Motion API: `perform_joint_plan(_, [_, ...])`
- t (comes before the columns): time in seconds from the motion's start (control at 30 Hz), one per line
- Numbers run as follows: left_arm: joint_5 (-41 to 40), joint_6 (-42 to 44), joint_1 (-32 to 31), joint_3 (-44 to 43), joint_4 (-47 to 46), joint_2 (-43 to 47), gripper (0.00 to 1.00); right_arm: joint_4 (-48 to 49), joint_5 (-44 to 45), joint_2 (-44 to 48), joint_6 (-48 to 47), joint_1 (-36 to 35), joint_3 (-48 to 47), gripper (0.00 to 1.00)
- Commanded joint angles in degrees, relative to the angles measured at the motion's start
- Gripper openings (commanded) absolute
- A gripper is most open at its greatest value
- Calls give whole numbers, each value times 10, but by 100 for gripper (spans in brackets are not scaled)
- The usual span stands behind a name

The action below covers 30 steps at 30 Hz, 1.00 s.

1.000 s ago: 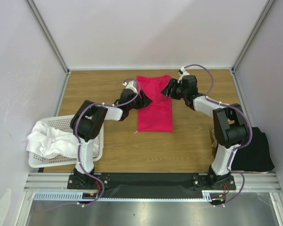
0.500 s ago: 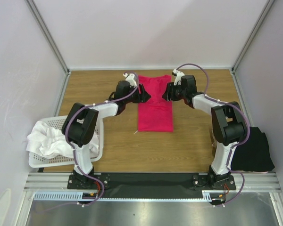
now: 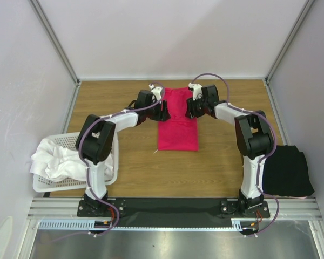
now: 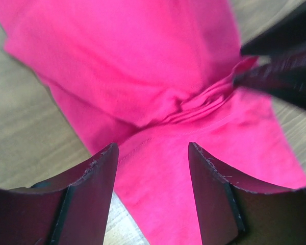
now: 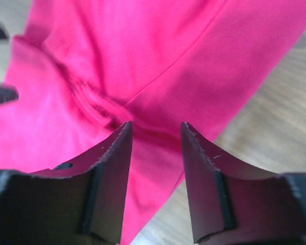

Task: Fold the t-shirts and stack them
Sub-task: Fold the tshirt

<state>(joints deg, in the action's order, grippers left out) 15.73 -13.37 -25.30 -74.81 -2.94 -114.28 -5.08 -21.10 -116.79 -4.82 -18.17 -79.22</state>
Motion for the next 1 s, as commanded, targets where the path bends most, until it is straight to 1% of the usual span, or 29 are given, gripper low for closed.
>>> perform_joint_plan(0.0, [12, 11, 5, -28, 22, -15, 63, -42, 50, -28, 5, -2, -55, 46])
perform_joint_plan(0.1, [1, 4, 5, -31, 17, -27, 64, -5, 77, -29, 43, 6, -44, 43])
perform_joint_plan(0.27, [-17, 0, 9, -40, 12, -37, 63, 12, 101, -16, 95, 18, -51, 45])
perform_joint_plan(0.37, [-24, -3, 10, -31, 14, -15, 64, 8, 104, 18, 124, 22, -46, 48])
perform_joint_plan(0.4, [-31, -5, 10, -24, 14, 11, 66, 5, 106, 30, 137, 24, -37, 49])
perform_joint_plan(0.43, [-41, -11, 10, -1, 8, 25, 67, 5, 107, 43, 151, 26, -31, 50])
perform_joint_plan(0.47, [-66, -37, 10, 16, 2, 44, 69, 10, 96, 67, 180, 27, -20, 52])
perform_joint_plan(0.5, [-72, -53, 10, 37, -10, 81, 70, 16, 89, 84, 194, 35, 16, 53])
perform_joint_plan(0.53, [-75, -67, 10, 88, -43, 105, 70, 26, 82, 100, 213, 38, 39, 53])
perform_joint_plan(0.57, [-85, -98, 9, 117, -59, 126, 71, 62, 64, 137, 231, 41, 73, 57])
perform_joint_plan(0.6, [-102, -111, 3, 147, -75, 147, 73, 77, 55, 153, 266, 44, 105, 61])
perform_joint_plan(0.63, [-111, -123, 1, 202, -101, 192, 73, 88, 41, 168, 279, 49, 165, 62])
perform_joint_plan(0.67, [-117, -143, -4, 226, -109, 211, 74, 96, 37, 188, 289, 50, 189, 64])
perform_joint_plan(0.73, [-128, -161, -16, 287, -119, 259, 74, 92, 34, 229, 319, 49, 235, 72])
perform_joint_plan(0.77, [-130, -182, -20, 308, -125, 276, 74, 97, 13, 241, 328, 49, 276, 74])
perform_joint_plan(0.8, [-131, -194, -29, 329, -135, 290, 75, 104, -3, 264, 337, 48, 302, 75])
perform_joint_plan(0.83, [-133, -205, -34, 371, -159, 302, 74, 111, -16, 274, 360, 48, 324, 76])
perform_joint_plan(0.87, [-134, -226, -41, 387, -171, 323, 74, 116, -26, 283, 367, 43, 364, 77])
perform_joint_plan(0.97, [-136, -255, -69, 426, -194, 336, 73, 133, -18, 313, 382, 28, 416, 77])
